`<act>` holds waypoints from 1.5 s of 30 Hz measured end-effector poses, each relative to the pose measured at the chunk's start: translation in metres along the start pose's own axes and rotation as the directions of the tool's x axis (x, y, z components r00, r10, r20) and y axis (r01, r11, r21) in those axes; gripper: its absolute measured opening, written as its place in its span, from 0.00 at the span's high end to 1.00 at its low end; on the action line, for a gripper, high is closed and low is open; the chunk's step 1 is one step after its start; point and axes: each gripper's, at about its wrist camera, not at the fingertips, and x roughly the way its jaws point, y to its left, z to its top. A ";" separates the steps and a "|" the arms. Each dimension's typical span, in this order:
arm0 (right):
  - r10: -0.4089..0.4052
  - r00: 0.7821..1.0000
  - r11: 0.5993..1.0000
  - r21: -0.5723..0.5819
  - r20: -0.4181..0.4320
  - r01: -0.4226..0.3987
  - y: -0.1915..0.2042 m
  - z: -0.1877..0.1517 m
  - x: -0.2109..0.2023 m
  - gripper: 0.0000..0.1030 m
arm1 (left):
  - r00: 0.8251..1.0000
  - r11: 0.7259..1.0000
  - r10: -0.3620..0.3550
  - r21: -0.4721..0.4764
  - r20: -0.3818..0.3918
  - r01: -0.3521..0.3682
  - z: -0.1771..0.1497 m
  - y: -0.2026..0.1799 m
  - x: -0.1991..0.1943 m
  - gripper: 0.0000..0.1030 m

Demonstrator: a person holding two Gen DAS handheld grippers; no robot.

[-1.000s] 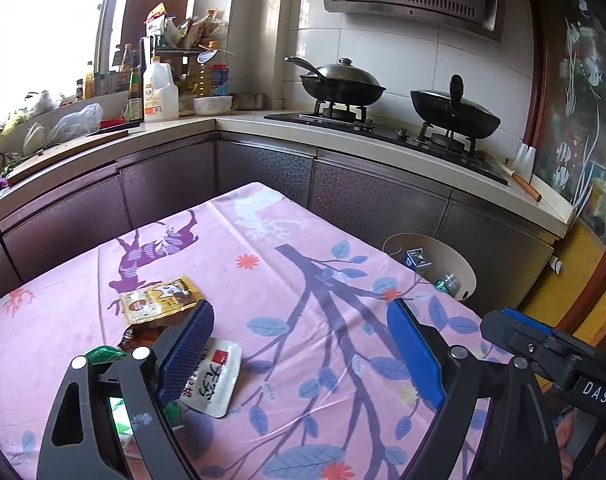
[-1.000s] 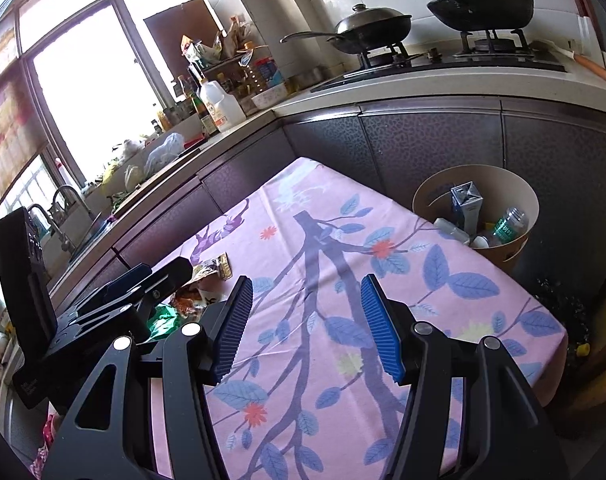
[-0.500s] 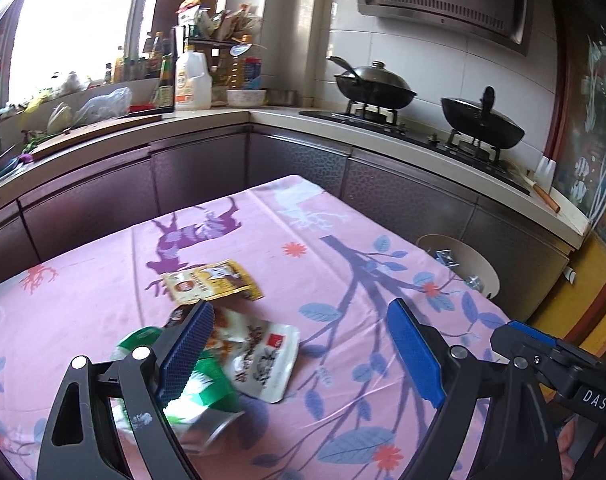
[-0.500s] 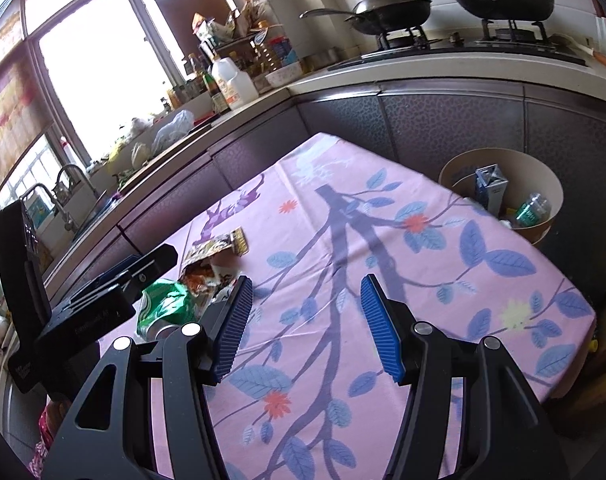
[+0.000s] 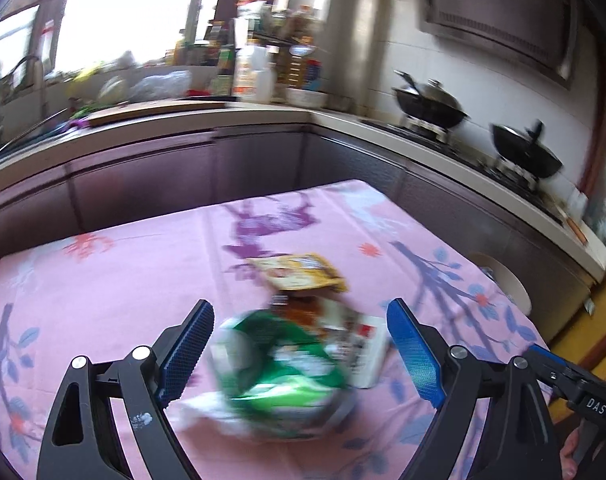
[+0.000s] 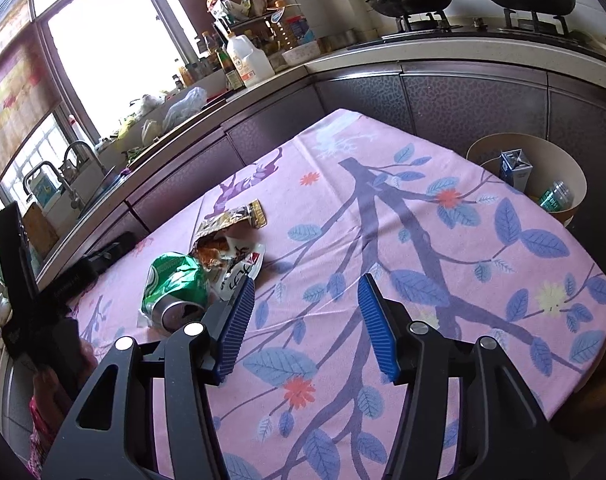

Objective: Collect trash
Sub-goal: 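Bring the left tool to the green can and the right tool to the white plastic bag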

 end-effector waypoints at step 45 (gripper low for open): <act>0.354 0.858 0.916 -0.048 -0.372 -0.398 0.103 -0.045 0.115 0.73 | 0.949 0.914 0.263 -0.270 -0.171 -0.302 -0.073 0.159 -0.028 0.26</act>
